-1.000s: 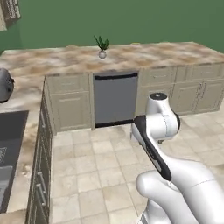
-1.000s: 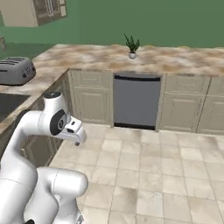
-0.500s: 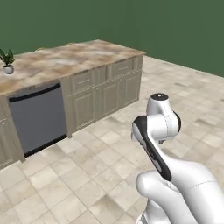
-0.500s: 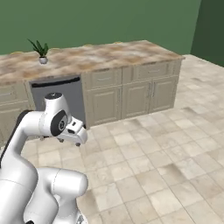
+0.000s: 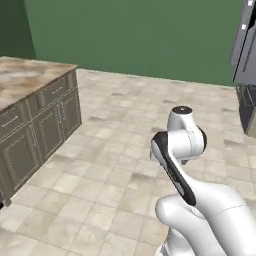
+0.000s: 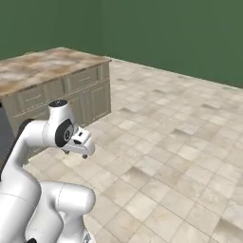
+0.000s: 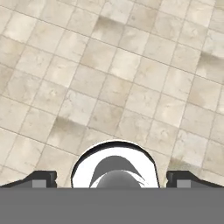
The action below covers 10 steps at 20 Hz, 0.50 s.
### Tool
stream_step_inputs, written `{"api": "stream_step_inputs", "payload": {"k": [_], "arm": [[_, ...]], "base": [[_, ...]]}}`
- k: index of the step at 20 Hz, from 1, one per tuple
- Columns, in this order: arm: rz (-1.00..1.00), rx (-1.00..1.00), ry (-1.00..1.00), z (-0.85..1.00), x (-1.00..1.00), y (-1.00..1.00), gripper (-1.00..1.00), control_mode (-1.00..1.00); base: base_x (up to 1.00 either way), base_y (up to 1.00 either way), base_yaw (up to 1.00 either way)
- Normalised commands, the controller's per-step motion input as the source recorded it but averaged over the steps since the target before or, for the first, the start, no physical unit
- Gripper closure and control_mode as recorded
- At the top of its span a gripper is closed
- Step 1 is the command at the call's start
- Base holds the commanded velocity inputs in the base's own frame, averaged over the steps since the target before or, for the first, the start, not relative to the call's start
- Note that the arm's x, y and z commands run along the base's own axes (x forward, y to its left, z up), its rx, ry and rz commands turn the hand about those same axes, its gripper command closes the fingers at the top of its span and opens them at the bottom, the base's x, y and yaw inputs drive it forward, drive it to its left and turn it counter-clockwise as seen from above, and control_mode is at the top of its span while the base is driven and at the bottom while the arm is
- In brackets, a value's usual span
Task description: Retrieve the bottle and the shaker from the cabinet and place them next to the mixing bowl on the counter. Then add garlic from the fridge to the mixing bowl.
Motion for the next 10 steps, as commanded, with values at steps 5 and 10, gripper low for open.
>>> {"api": "stream_step_inputs", "payload": {"k": [5, 10], "arm": [[0.00, 0.00, 0.00, 0.00, 0.00, 0.00, -1.00, 1.00], [0.00, 0.00, 0.00, 0.00, 0.00, 0.00, -1.00, 1.00]], "base": [[0.55, 0.31, -0.80], [0.74, 0.55, -0.75]]}}
